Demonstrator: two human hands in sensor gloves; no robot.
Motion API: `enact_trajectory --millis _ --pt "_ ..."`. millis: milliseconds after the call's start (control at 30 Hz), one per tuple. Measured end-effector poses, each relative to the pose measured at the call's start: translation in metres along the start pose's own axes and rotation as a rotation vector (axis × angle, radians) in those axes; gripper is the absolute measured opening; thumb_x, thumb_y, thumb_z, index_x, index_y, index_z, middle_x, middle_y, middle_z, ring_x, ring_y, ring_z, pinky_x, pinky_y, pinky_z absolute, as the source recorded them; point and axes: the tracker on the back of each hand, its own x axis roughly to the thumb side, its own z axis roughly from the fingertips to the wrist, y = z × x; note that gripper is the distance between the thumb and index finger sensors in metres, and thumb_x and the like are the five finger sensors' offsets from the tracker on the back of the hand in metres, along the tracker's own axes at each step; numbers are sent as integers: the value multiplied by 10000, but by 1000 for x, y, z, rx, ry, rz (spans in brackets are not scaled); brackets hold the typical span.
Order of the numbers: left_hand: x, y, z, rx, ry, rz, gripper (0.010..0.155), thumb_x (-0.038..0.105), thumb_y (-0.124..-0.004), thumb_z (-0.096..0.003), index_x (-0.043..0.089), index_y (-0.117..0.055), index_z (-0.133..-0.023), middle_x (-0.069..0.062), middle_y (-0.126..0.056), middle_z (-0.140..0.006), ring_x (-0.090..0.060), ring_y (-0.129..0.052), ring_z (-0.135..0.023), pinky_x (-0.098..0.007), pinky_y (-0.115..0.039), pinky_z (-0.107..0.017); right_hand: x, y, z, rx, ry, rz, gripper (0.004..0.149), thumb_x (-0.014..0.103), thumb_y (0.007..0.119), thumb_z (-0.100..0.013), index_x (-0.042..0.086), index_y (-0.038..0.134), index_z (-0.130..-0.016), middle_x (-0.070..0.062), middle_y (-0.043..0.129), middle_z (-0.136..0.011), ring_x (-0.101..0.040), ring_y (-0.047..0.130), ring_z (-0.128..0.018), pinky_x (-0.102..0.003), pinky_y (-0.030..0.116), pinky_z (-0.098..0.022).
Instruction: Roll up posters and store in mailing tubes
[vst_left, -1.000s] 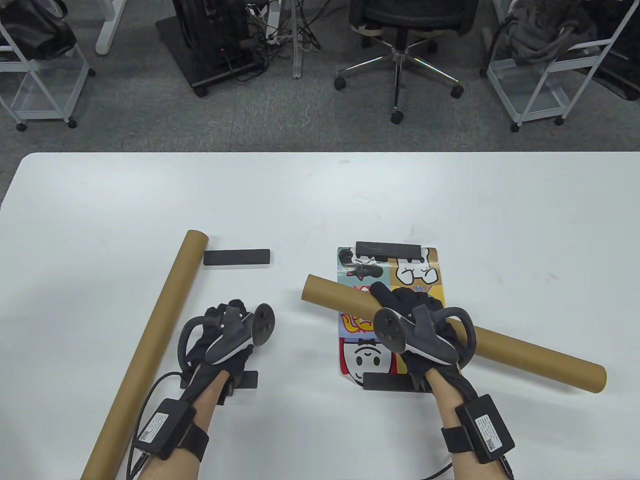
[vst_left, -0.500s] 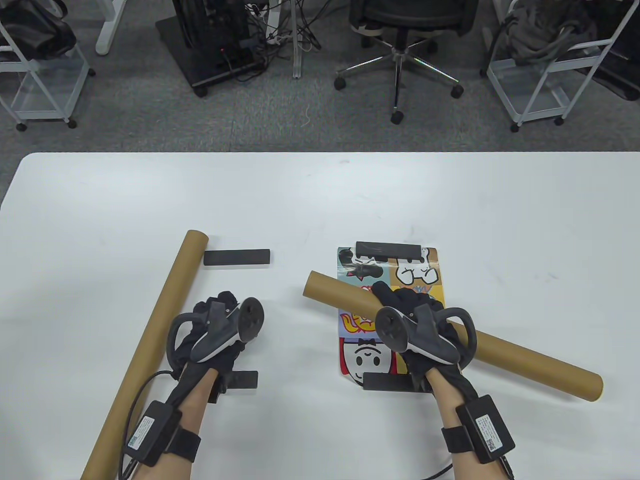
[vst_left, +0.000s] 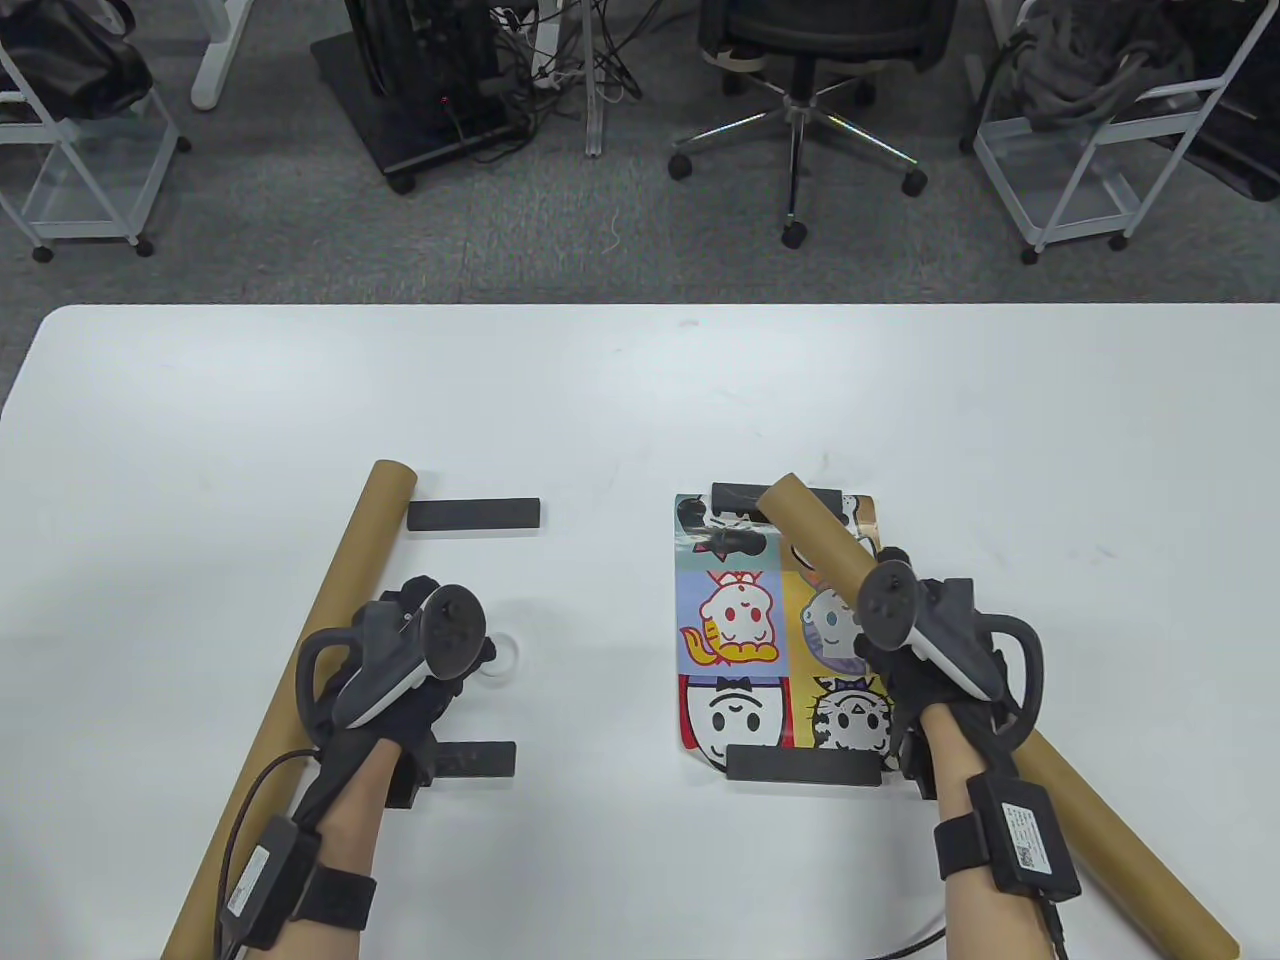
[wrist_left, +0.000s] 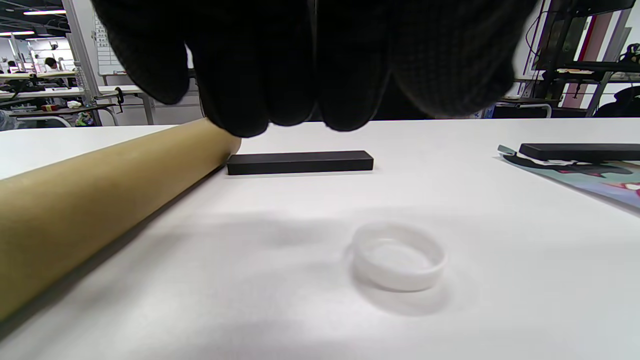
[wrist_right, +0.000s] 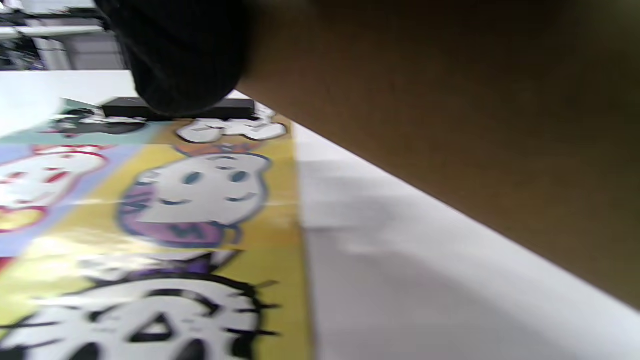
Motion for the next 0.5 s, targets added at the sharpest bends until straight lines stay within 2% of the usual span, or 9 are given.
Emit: enact_trajectory --millis 300,500 --pt "-2 0 -1 -10 2 11 589 539 -762 -493 276 -788 -1019 -63 -773 -1119 -353 -841 -981 -587 -659 -802 -40 11 -8 52 120 15 851 394 790 -465 140 305 -1117 -210 672 -1051 -461 805 -859 -620 709 -635" --pt "-1 0 1 8 -7 21 584 537 -767 -490 278 -791 -1013 -61 -776 -1114 -347 -843 -980 -583 -664 -801 -57 25 -11 100 201 48 864 405 767 -474 68 292 -1113 -222 662 -1045 -465 787 -871 -599 716 -634"
